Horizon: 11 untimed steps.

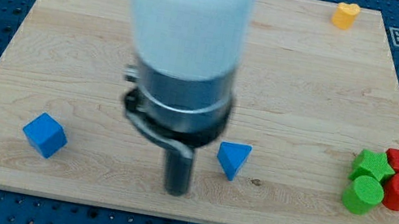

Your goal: Move the blue cube parallel to the green blocks

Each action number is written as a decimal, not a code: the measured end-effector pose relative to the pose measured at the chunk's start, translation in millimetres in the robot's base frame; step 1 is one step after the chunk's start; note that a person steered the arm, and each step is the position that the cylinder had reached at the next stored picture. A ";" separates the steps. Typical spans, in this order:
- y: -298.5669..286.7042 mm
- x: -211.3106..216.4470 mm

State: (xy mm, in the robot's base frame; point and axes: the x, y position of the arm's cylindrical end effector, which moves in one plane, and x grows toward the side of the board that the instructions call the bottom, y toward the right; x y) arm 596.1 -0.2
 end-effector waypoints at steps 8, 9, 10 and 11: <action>-304.7 -58.3; -283.7 -26.3; -219.1 -30.3; -147.1 -43.0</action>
